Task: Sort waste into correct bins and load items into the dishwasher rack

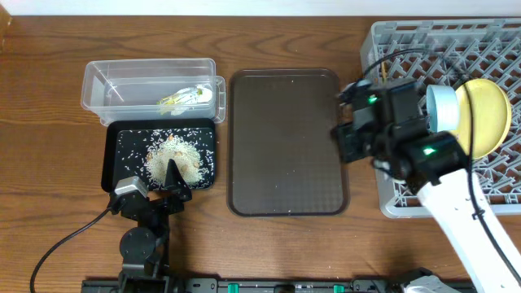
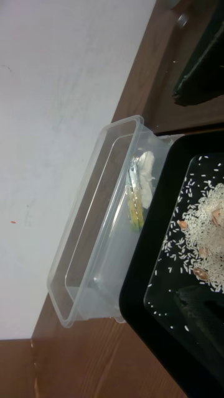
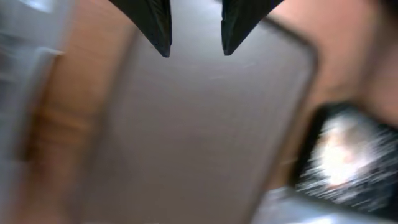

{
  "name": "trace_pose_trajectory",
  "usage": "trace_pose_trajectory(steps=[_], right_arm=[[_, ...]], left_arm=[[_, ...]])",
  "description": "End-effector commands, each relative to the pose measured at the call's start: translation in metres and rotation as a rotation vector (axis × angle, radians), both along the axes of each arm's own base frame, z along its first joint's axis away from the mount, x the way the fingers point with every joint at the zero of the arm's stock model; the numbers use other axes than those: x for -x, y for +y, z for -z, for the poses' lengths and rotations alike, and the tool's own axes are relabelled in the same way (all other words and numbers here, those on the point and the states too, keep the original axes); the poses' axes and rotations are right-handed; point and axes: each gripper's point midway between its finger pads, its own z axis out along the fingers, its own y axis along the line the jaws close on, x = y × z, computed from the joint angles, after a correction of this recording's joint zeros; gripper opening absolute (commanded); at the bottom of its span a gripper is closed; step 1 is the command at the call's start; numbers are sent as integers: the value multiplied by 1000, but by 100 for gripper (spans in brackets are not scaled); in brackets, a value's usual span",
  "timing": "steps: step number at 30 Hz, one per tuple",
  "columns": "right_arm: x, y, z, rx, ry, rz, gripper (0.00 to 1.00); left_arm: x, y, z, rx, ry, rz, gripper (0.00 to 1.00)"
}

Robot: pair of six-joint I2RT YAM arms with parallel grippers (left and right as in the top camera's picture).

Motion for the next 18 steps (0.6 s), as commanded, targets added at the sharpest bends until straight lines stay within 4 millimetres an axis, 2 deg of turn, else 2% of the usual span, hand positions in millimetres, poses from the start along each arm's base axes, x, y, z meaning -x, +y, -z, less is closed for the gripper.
trace_pose_trajectory(steps=[1, 2, 3, 4, 7, 10, 14, 18], right_arm=[[30, 29, -28, -71, -54, -105, 27], [35, 32, -35, -70, -81, -118, 29], [41, 34, -41, -76, -102, -134, 57], [47, 37, -47, -87, -119, -151, 99], [61, 42, -60, -114, -149, -188, 99], [78, 35, -53, -92, -98, -203, 99], [87, 9, -45, -14, -69, -160, 99], [89, -20, -57, 32, -150, -116, 99]], left_arm=[[0, 2, 19, -13, 48, -7, 95], [0, 2, 19, -13, 48, -7, 95], [0, 2, 19, -13, 48, -6, 95], [0, 2, 19, -13, 48, -7, 95], [0, 2, 19, -13, 48, -7, 95], [0, 2, 19, -13, 48, -7, 95], [0, 2, 19, -13, 48, -7, 95], [0, 2, 19, -13, 48, -7, 95]])
